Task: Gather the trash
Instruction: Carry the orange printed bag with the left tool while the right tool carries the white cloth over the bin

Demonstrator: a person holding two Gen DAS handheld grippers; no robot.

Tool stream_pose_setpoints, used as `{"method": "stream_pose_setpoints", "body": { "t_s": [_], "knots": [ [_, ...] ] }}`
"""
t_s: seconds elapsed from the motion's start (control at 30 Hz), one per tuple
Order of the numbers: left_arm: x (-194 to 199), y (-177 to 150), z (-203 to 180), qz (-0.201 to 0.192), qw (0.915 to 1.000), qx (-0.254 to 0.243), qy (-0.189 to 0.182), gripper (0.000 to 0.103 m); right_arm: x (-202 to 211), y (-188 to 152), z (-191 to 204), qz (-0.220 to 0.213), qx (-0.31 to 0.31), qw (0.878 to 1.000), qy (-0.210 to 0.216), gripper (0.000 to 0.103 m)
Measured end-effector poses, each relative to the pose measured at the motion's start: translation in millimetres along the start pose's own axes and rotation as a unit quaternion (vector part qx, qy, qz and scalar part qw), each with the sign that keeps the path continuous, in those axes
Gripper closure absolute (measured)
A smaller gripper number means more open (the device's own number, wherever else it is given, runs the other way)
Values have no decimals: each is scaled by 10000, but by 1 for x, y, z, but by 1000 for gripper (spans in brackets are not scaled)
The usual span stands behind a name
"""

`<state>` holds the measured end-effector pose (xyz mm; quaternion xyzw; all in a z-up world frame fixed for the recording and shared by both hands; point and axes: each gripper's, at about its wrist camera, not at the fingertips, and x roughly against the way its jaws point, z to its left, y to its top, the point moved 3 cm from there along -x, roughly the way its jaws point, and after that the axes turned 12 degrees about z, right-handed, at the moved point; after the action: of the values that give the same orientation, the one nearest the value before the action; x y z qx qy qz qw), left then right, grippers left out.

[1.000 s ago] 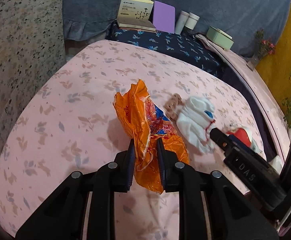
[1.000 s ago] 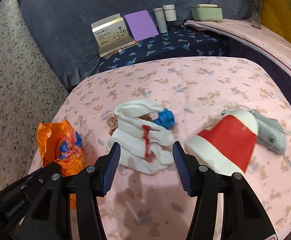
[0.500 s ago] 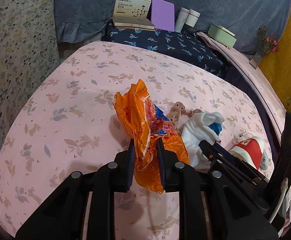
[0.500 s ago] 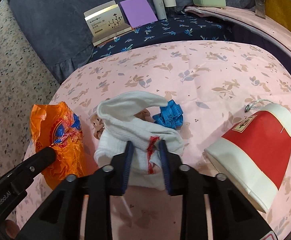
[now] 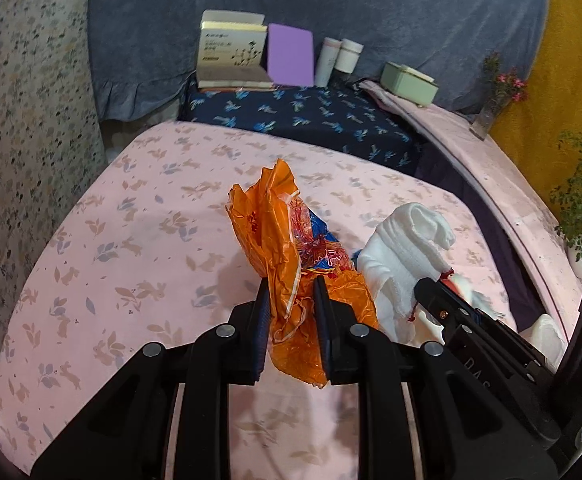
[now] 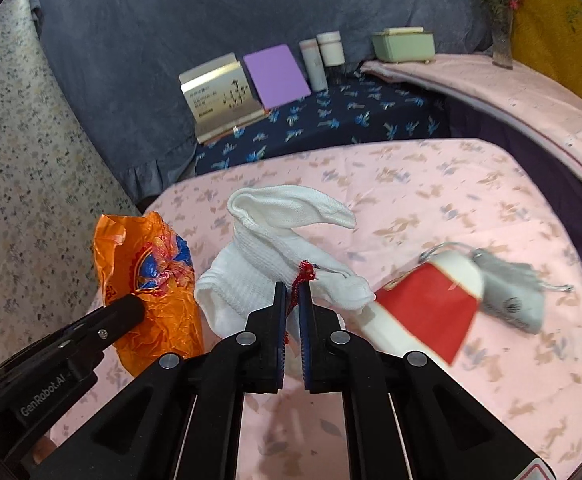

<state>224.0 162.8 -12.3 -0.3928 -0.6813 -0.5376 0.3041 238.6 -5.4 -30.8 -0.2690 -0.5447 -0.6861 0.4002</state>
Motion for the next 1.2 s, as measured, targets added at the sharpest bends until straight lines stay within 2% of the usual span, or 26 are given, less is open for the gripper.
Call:
{"method": "stream_pose_setpoints", "body": {
  "t_s": [0.23, 0.53, 0.9, 1.2],
  "knots": [
    [33, -11, -57, -225, 9989, -386, -139, 83, 63, -7, -39, -454, -220, 9987, -90, 96],
    [50, -39, -148, -236, 9930, -1103, -355, 83, 140, -35, -125, -934, -833, 9911, -459, 96],
    [43, -83, -260, -46, 9764, -2040, -700, 83, 206, -85, -232, -1342, -1720, 9708, -995, 96],
    [24, -117, -324, 250, 9604, -2596, -979, 83, 223, -121, -294, -1327, -2206, 9563, -1388, 97]
  ]
}}
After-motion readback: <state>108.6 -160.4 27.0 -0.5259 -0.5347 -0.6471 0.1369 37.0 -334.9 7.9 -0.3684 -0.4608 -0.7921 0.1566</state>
